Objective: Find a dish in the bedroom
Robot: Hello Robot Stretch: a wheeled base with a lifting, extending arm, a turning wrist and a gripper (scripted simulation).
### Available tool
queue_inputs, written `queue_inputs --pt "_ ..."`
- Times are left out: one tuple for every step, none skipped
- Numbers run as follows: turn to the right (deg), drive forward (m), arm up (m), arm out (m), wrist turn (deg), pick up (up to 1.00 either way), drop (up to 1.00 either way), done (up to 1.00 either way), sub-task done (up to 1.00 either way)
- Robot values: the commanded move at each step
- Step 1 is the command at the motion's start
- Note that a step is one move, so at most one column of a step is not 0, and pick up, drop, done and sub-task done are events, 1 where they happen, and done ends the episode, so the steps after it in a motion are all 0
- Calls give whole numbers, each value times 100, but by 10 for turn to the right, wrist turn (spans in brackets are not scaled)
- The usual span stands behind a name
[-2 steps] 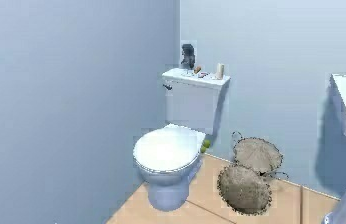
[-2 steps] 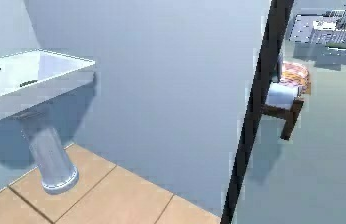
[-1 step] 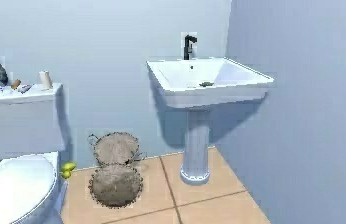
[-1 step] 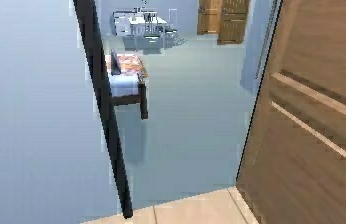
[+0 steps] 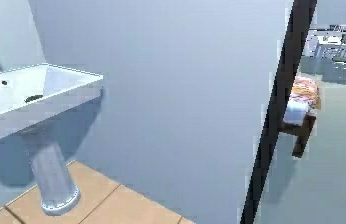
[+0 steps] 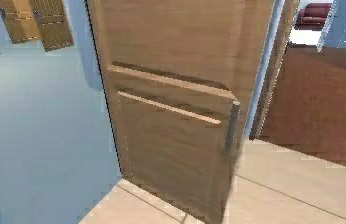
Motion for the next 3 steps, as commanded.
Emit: queue_inputs --pt "450 0 0 0 0 0 0 0 0" --pt "30 0 0 0 0 0 0 0 0" --pt "0 100 0 0 0 0 0 0 0"
